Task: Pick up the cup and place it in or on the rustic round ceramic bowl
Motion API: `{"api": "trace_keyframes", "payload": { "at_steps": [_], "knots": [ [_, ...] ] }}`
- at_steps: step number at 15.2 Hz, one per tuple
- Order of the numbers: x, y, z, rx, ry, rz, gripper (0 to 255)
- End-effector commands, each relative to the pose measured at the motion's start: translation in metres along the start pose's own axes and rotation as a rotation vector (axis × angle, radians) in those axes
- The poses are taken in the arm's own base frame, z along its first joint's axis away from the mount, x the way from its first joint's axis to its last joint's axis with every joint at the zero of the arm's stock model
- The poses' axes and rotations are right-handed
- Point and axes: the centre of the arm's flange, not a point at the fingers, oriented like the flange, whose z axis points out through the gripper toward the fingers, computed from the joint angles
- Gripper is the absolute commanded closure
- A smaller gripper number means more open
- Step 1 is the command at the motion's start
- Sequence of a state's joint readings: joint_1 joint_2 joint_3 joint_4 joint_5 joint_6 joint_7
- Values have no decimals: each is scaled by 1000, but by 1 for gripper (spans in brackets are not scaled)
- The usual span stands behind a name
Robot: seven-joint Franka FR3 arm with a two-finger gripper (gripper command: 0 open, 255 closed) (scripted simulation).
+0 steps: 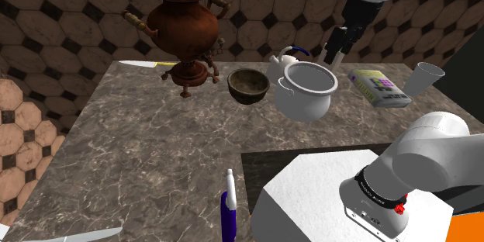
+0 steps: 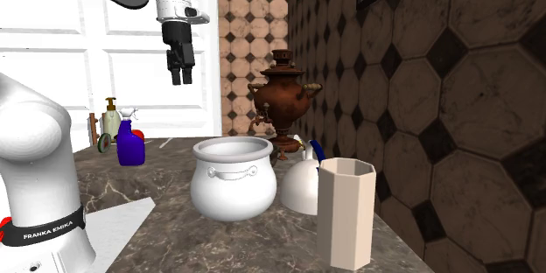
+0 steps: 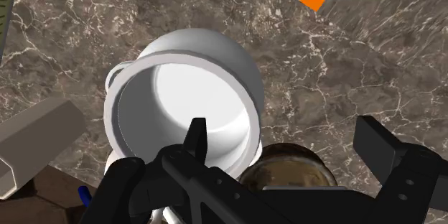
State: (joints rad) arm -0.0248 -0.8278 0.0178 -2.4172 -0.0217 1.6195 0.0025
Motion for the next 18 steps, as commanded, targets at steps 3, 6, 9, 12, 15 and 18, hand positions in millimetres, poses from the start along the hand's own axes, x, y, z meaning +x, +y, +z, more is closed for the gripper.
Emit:
{"api": "trace_keyframes", "payload": {
  "at_steps": [3,6,9,12,15,18],
  "knots": [
    [10,23,9,4,-1,3,0],
    [26,57,23,9,-1,8,0],
    [41,92,38,14,-2,13,0],
    [56,126,52,19,-3,18,0],
    [71,161,67,25,-4,23,0],
    [86,195,82,30,-5,27,0]
  ]
}}
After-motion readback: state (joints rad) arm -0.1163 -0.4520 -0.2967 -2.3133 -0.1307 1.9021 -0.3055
